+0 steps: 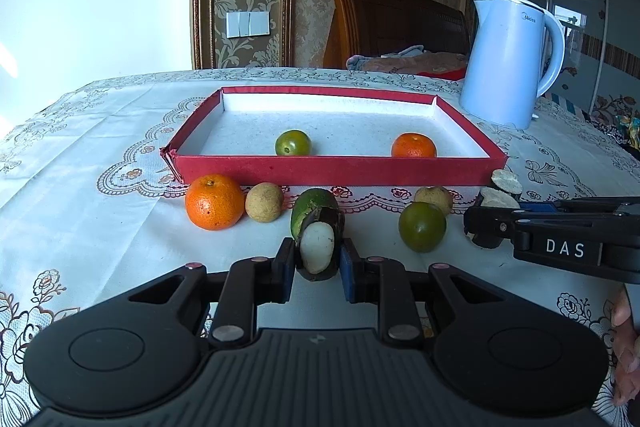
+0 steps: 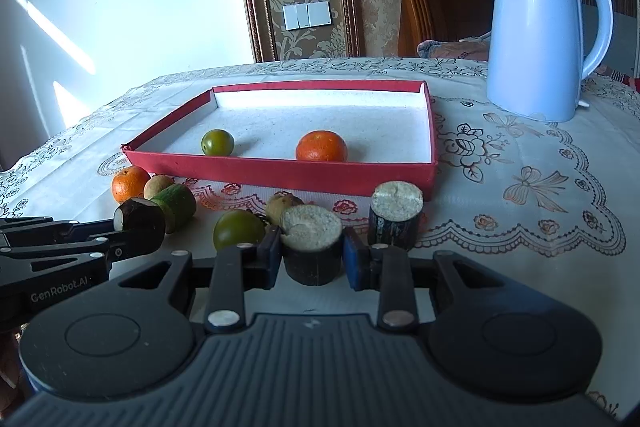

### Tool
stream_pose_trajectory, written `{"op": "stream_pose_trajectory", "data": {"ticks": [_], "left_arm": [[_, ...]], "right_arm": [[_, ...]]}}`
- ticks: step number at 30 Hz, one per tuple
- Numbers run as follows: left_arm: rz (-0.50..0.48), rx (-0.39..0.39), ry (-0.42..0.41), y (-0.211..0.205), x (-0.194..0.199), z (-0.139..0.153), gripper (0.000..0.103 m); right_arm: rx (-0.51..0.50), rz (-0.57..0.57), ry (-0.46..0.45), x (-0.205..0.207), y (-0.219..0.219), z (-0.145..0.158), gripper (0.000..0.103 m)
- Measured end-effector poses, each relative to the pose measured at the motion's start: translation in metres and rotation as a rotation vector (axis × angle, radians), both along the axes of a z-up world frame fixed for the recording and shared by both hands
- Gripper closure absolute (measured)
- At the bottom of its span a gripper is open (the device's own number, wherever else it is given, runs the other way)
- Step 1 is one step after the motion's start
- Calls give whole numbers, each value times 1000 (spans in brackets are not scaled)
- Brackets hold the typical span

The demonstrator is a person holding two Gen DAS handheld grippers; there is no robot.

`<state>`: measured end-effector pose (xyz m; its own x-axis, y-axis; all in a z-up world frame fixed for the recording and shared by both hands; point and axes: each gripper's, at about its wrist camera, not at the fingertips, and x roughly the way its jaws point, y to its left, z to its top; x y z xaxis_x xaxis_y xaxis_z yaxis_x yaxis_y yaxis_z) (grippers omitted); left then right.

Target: Organize fruits

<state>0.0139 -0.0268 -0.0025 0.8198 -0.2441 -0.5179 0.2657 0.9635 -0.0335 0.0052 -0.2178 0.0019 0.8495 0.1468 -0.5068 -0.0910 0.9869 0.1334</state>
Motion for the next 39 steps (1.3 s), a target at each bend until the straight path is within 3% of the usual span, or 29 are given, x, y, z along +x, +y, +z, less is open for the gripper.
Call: {"op": "stream_pose_trajectory", "data": {"ticks": [13, 22, 31, 39], "left_arm": [[49, -24, -42, 1, -1, 13, 80], [78, -16, -115, -1, 31, 50, 80], [106, -6, -88, -9, 75, 51, 80], [118, -3, -59, -19, 101, 40, 80]], "right_arm": [[-18, 11, -22, -3, 6, 6, 73], [-51, 14, -75, 15, 14, 35, 73], [-54, 11, -74, 51, 17, 45, 73], [-91, 23, -48, 82, 30, 36, 73]]}}
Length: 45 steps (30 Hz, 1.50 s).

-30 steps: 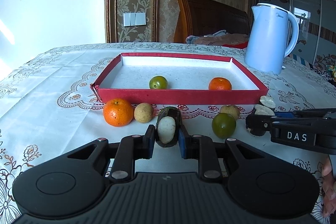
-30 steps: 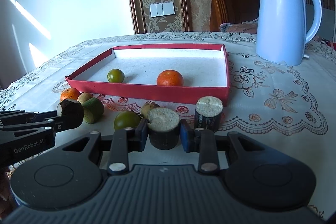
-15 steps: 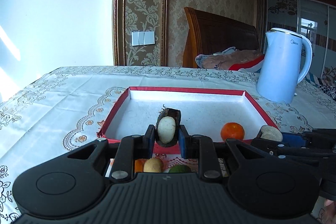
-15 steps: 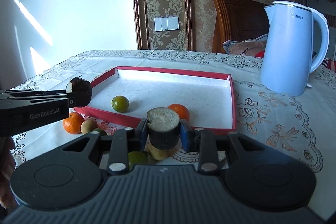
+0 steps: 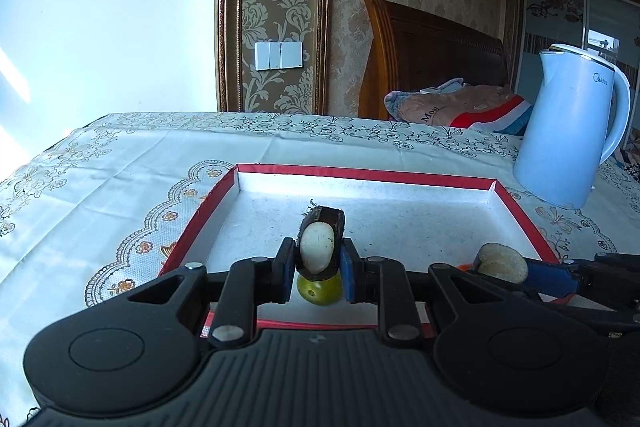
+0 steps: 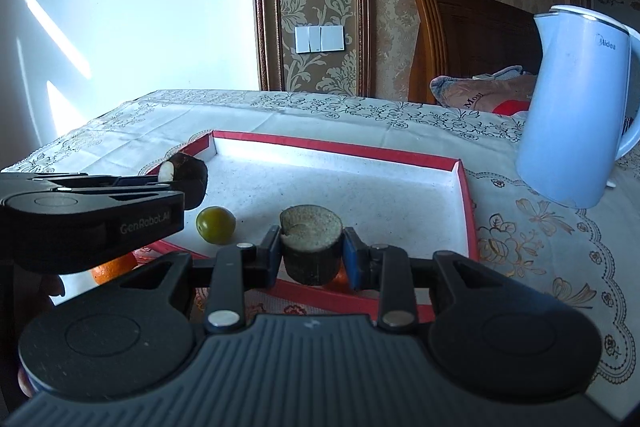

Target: Organize fruits

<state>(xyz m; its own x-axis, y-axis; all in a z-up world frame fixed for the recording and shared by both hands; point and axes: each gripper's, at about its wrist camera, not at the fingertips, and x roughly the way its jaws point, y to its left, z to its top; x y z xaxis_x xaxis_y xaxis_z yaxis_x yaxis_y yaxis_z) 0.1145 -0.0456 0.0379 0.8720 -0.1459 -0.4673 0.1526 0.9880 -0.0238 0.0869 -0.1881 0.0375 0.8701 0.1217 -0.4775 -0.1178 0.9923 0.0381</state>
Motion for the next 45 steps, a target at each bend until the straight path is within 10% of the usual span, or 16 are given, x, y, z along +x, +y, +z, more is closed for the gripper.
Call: {"op": "stream_pose_trajectory", "data": {"ticks": [45], "left_arm": [[35, -14, 44, 3, 25, -19, 80]], "right_arm": [[-2, 34, -8, 16, 7, -17, 68]]}}
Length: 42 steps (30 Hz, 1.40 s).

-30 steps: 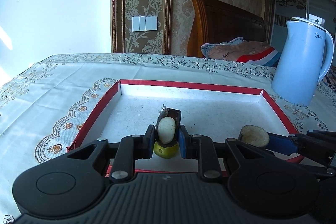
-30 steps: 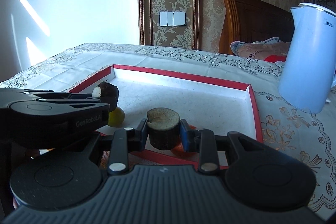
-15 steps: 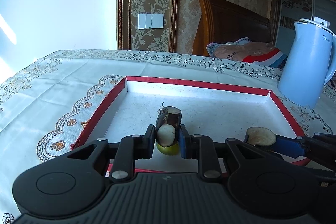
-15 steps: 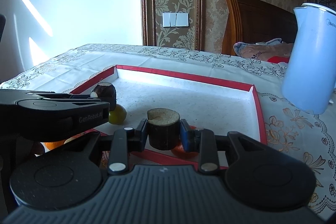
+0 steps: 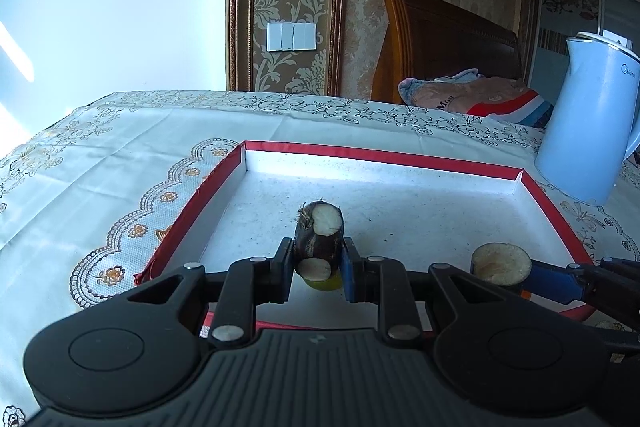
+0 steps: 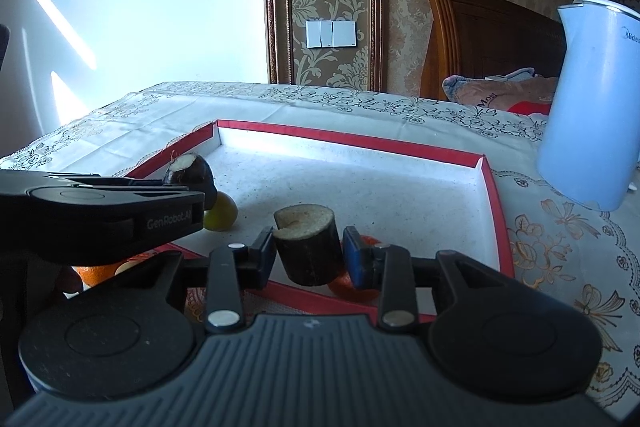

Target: Organize fruits

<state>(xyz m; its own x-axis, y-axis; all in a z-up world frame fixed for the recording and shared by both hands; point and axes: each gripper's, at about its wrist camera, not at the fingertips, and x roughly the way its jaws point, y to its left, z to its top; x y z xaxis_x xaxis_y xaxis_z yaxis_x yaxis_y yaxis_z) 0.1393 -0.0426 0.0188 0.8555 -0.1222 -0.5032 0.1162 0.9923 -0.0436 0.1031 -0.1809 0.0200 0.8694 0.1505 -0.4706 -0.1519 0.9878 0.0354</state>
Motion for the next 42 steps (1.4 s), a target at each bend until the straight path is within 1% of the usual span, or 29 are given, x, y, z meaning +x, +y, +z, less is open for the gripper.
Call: {"op": "stream_pose_trajectory", "data": {"ticks": [2, 3, 4, 5, 6, 7, 8, 11, 13, 17, 19, 21, 26, 28, 31, 34, 36, 38, 40, 42], "left_arm": [[8, 0, 8, 1, 2, -1, 78], [13, -7, 13, 3, 3, -2, 76], [17, -17, 15, 4, 3, -2, 70], [23, -25, 21, 6, 4, -2, 57], [35, -36, 27, 8, 5, -2, 50], [46, -42, 25, 10, 5, -2, 40], [55, -48, 20, 12, 5, -2, 37], [50, -73, 30, 17, 6, -2, 37], [50, -72, 37, 18, 7, -3, 37], [45, -81, 47, 23, 5, -2, 37], [53, -94, 38, 29, 2, 0, 37], [51, -108, 20, 36, -6, 5, 37], [34, -95, -76, 58, -41, 18, 37], [28, -97, -85, 68, -55, 17, 37], [27, -97, -74, 81, -72, 11, 36], [39, -113, -66, 92, -87, 5, 36], [25, -136, -60, 97, -92, 0, 36], [13, -134, -62, 98, -95, -8, 36], [-4, -114, -48, 94, -96, -11, 36], [-33, -108, -52, 91, -98, -12, 36]], "right_arm": [[4, 4, -7, 0, 0, -1, 61], [2, 2, -8, 1, 0, -1, 61], [-2, 1, -12, 1, 1, -1, 61], [-1, 0, -14, 1, 1, -2, 60], [1, 0, -17, 1, 1, -2, 59], [4, -1, -17, 0, 0, -2, 59], [7, -2, -18, 0, 0, -2, 58], [26, -2, -18, -1, -3, -1, 58], [41, -3, -15, -2, -6, -1, 58], [85, -18, -26, -9, -16, 3, 52], [121, -32, -44, -15, -25, 7, 50], [152, -43, -52, -22, -33, 10, 50], [232, -46, -71, -51, -53, 14, 50], [248, -38, -67, -62, -59, 12, 50], [248, -29, -55, -82, -65, 7, 50], [203, -65, -30, -99, -70, 1, 51], [182, -87, -11, -106, -76, -4, 51], [161, -110, 15, -108, -81, -9, 51], [139, -131, 31, -109, -85, -13, 58], [119, -133, 39, -106, -86, -14, 58]]}}
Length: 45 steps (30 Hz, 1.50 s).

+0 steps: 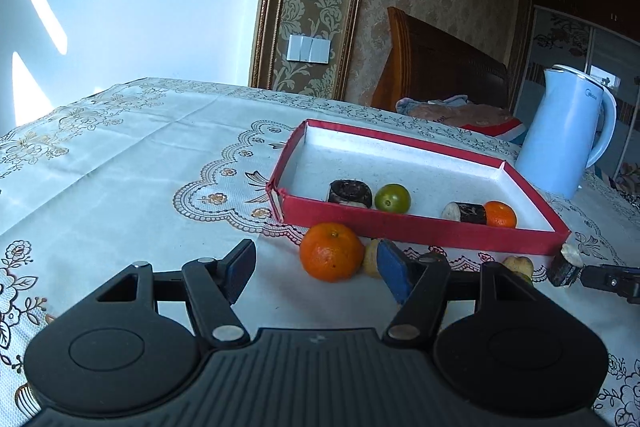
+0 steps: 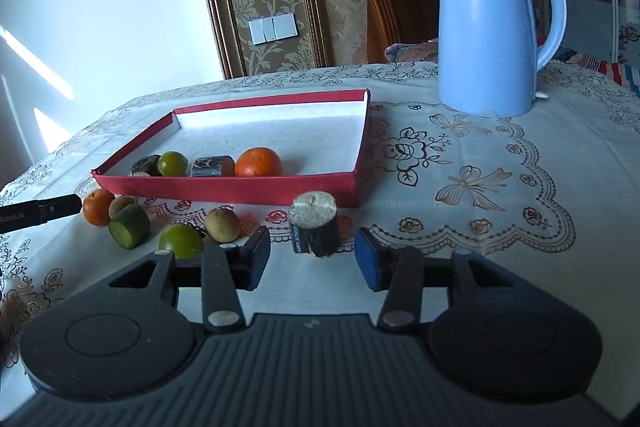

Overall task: Organize fruits
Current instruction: 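Close the right gripper on another dark cut piece with pale face, then lower the left gripper onto the green cucumber piece and close it while the right holds its piece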

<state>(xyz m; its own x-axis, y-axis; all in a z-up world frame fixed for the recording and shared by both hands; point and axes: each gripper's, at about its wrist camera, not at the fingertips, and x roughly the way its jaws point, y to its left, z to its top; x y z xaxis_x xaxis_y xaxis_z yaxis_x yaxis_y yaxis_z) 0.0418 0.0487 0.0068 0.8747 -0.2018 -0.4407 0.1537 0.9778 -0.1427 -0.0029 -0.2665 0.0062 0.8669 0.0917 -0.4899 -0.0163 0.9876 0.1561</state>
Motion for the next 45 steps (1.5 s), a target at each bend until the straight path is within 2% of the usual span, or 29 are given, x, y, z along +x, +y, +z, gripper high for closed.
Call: {"op": "stream_pose_trajectory", "data": {"ticks": [3, 9, 10, 11, 12, 19, 22, 25, 29, 40, 45], "left_arm": [[-6, 13, -3, -3, -1, -1, 36], [-14, -9, 13, 0, -1, -3, 36], [-18, -2, 14, -1, -1, -3, 36], [-20, 5, 13, -2, -1, -3, 36], [-25, 14, 9, -4, -2, -2, 36], [-97, 91, -8, -27, -9, 0, 36], [-131, 98, 10, -42, -8, -1, 36], [-147, 139, 14, -60, -8, -1, 37], [-163, 143, 34, -74, -2, -1, 37], [-118, 148, 92, -83, 18, -9, 40], [-100, 163, 90, -86, 25, -8, 40]], "right_arm": [[-40, 2, 23, 13, 3, -1, 58], [-86, 4, 65, 38, 12, -3, 58], [-100, 0, 74, 42, 14, -4, 61], [-103, 0, 80, 44, 14, -5, 73], [-98, 7, 85, 46, 14, -6, 73], [-73, -8, 74, 44, 11, -8, 73], [-60, -15, 72, 43, 10, -8, 73], [-48, -18, 74, 42, 8, -8, 73], [-29, -15, 71, 41, 6, -8, 73], [-1, -11, 64, 40, 3, -9, 72], [6, -11, 63, 40, 2, -9, 72]]}}
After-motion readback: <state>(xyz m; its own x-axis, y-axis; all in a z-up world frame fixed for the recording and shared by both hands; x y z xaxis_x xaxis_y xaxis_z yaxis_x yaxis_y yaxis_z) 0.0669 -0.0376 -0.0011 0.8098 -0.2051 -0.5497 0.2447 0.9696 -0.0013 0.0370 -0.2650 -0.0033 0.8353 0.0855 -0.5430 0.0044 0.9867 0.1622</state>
